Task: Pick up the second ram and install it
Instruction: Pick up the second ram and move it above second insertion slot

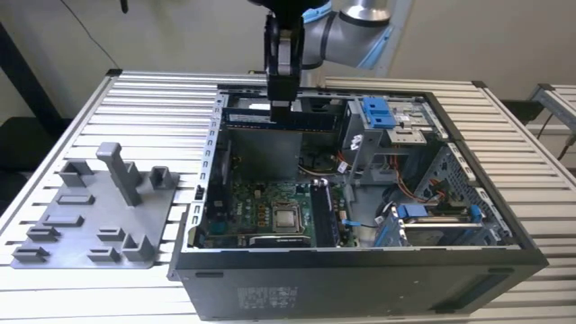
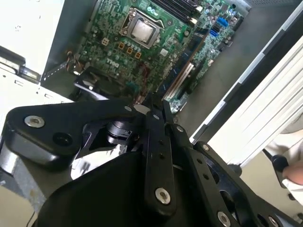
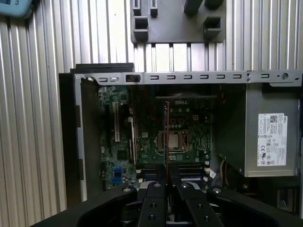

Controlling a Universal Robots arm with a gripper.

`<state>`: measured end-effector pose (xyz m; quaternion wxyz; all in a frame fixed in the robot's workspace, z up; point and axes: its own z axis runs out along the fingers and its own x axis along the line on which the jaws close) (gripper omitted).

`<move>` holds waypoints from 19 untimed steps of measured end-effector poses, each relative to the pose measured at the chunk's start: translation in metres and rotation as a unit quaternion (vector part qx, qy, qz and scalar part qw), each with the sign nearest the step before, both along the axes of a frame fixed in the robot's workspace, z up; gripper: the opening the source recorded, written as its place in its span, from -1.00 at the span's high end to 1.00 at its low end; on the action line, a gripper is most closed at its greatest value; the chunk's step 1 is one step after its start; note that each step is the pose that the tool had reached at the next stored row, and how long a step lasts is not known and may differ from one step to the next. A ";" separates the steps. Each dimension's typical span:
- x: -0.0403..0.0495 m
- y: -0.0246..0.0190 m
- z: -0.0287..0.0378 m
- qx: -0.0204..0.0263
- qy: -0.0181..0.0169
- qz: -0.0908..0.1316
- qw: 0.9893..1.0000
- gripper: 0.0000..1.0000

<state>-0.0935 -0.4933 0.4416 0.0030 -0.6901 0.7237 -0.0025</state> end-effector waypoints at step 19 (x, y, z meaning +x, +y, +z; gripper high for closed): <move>0.0413 0.0000 0.0000 0.000 0.000 0.000 1.000 0.73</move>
